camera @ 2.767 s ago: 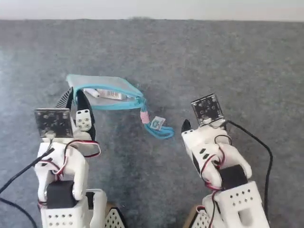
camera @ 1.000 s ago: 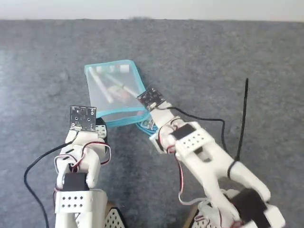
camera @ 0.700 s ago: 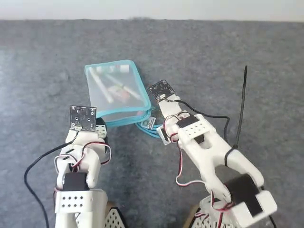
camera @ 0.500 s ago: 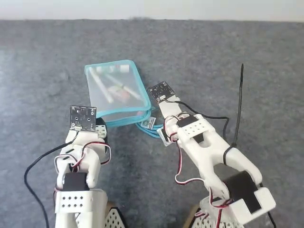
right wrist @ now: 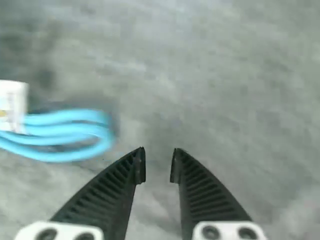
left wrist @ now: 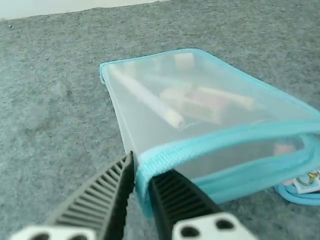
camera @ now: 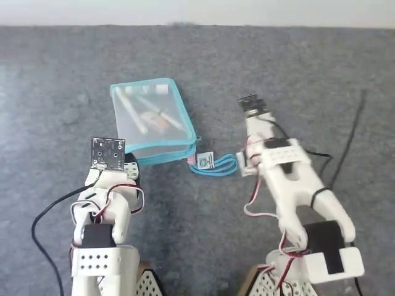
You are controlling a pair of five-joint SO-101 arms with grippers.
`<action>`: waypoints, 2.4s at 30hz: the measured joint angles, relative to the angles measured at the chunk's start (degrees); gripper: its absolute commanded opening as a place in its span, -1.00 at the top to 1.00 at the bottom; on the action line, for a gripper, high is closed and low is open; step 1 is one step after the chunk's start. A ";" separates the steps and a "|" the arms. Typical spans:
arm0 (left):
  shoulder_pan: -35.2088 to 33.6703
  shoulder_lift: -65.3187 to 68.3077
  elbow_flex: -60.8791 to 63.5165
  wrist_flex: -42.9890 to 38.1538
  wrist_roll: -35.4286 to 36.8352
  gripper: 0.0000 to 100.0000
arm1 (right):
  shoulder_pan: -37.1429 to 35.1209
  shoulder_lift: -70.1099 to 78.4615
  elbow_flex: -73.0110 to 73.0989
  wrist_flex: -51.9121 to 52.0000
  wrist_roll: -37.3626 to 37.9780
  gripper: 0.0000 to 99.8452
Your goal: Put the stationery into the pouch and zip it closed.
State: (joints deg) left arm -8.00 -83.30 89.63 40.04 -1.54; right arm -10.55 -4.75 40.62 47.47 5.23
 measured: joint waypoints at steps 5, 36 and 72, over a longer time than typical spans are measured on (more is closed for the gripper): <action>0.00 0.00 0.00 0.00 0.00 0.98 | 5.80 0.00 -6.77 15.03 0.09 0.68; -0.18 0.00 0.00 -1.23 0.00 0.98 | -32.09 -15.91 11.43 -16.79 -1.41 0.68; 2.64 0.00 1.58 -1.32 0.00 0.98 | -24.62 -0.44 11.34 -31.21 -4.57 0.68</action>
State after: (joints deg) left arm -5.36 -83.30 91.21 38.73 -1.54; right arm -35.16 -5.19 51.96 16.26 0.66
